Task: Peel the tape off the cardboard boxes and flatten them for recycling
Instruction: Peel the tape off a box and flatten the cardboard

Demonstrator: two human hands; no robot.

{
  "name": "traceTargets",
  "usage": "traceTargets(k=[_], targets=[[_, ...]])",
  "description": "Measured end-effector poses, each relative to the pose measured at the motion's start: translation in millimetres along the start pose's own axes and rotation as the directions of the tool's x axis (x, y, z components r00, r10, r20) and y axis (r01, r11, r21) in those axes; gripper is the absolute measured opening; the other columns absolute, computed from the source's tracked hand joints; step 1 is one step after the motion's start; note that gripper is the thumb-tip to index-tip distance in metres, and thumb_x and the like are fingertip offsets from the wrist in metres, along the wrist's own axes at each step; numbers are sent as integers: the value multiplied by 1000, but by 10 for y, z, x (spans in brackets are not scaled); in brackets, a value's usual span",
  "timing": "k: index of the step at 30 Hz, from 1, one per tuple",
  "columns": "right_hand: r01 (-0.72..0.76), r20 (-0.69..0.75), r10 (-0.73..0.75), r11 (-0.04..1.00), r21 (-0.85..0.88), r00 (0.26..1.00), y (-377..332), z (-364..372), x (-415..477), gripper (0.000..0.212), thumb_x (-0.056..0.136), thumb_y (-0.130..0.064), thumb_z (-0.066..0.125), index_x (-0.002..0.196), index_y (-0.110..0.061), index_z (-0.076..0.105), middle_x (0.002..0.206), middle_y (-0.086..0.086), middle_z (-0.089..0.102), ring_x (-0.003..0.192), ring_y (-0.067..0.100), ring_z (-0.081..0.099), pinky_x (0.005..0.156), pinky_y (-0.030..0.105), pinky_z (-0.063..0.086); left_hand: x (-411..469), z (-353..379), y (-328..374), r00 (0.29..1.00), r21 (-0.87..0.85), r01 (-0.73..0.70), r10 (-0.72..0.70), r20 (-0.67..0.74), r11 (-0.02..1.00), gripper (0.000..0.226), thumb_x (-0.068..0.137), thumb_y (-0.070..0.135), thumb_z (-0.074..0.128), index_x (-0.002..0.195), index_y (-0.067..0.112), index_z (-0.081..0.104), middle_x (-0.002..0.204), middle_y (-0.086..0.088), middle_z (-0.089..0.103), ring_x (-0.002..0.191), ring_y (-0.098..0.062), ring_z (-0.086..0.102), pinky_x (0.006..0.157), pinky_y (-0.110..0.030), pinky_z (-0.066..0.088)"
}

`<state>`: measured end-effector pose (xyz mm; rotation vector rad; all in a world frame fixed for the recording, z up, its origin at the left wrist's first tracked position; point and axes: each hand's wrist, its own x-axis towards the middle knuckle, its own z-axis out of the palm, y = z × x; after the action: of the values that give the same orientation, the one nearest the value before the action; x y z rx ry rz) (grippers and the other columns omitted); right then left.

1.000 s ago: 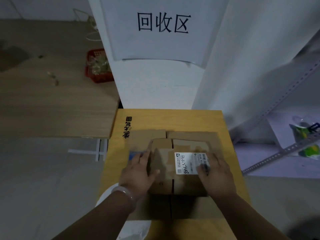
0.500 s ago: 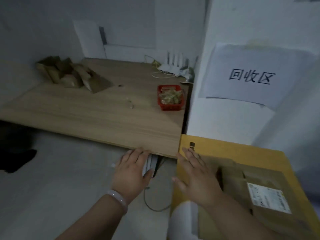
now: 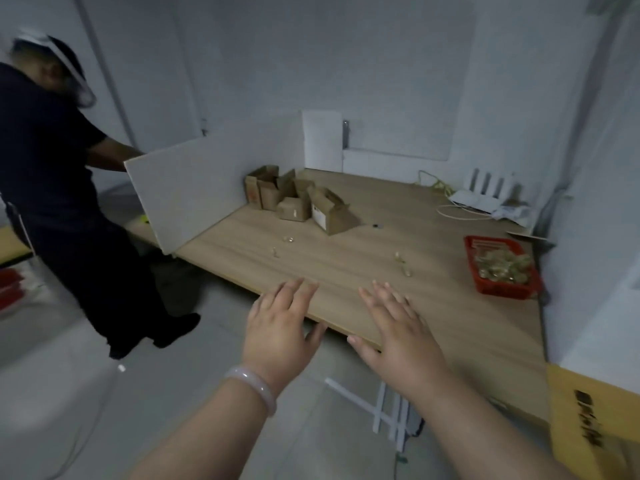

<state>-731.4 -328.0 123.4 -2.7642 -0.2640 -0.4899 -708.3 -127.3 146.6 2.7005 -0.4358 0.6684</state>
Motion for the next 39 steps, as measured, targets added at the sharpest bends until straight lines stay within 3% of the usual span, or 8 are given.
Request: traceTargets(k=[5,10,15,21,25,35,39], targets=[[19,13,-19,1000,11,1000,-173,328,629,76,87,-64,41,151,-37,13,161,-10,7,147,6,-3,114,24,-9,300,162,-520,999,21,15,-14,-39,1000,63,73,45,75,129,23,58,131,-1,59,118,-26,56,95,-41,45],[37,27,-38,999,24,999,-119,734,1386,76,86,-64,40,151,-38,10,160,-12,6,146,5,-4,115,23,-10,933,505,-998,999,39,35,-35,6,999,63,80,53,63,137,29,49,141,3,49,127,-21,48,103,-39,39],[23,56,-25,999,39,998,136,1013,2264,76,88,-64,40,151,-40,6,160,-14,1,146,4,-7,118,27,-3,1782,900,-1351,997,48,51,-54,57,998,66,85,59,50,144,35,35,150,8,36,138,-16,32,111,-35,26],[-35,66,33,999,27,997,493,1224,3178,76,89,-63,42,151,-39,6,160,-15,0,145,2,-8,113,23,-5,2608,1359,-1625,996,1,54,-54,77,999,65,84,57,51,142,32,39,148,5,40,134,-18,38,108,-36,33],[-96,155,89,995,37,984,739,1521,3519,78,89,-65,39,151,-39,0,159,-18,-7,142,-2,-12,114,22,-6,3016,1782,-1871,987,-43,62,-55,152,997,67,86,59,45,146,33,31,151,8,33,139,-13,30,111,-33,29],[-425,213,415,905,1,885,1330,2301,4718,77,89,-59,47,151,-36,8,160,-14,4,146,6,4,113,23,12,4279,3053,-2567,931,-202,65,14,364,977,67,87,61,46,146,35,30,152,6,31,138,-11,29,112,-25,25],[-459,109,469,882,-105,876,1438,2540,5338,84,81,-51,68,149,-22,29,155,2,28,140,16,33,108,26,31,4900,3470,-2850,884,-291,100,50,465,952,66,88,59,48,147,37,27,154,7,27,140,-11,24,115,-28,24]])
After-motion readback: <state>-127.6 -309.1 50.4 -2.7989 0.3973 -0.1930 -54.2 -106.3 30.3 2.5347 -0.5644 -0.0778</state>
